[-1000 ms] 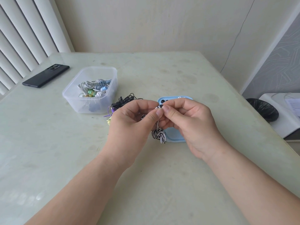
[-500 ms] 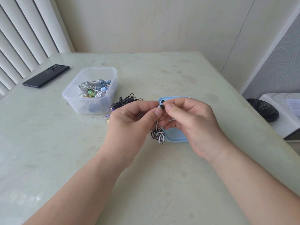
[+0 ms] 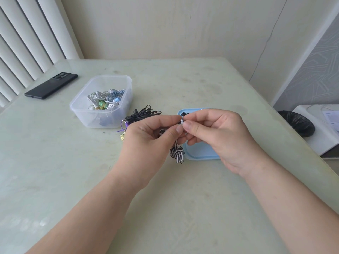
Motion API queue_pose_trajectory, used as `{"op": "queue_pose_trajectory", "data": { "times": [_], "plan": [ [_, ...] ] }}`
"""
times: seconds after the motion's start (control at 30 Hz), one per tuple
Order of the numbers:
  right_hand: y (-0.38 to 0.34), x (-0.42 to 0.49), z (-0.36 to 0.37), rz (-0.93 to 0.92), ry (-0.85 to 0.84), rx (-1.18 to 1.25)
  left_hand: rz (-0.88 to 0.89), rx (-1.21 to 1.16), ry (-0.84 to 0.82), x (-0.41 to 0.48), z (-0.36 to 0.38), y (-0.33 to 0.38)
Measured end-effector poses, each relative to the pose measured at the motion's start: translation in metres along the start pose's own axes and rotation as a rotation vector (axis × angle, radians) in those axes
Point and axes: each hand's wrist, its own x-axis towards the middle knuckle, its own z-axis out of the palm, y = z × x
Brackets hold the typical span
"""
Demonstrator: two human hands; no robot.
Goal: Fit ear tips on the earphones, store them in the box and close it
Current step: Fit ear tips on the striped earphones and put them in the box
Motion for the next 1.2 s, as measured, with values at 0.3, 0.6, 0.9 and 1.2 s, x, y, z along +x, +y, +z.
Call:
{"op": "queue_pose_trajectory", "data": {
  "times": [0.3,0.6,0.9,1.2],
  "plan": [
    [0.002,0.002,-0.003,-0.068,-0.021,0.014,-0.035,-0.004,-0.019,-0.001,0.0,0.001],
    [0.004,0.004,-0.009,-0.103,-0.049,-0.026,-0.079,0.005,-0.01,0.001,-0.003,-0.001],
    [0.007,0.005,-0.01,-0.038,-0.036,-0.023,-0.064,0.019,-0.013,0.002,-0.003,-0.001],
    [0.008,0.005,-0.009,0.06,0.01,0.116,-0.052,0.014,-0.01,0.001,-0.003,0.0]
  ]
}}
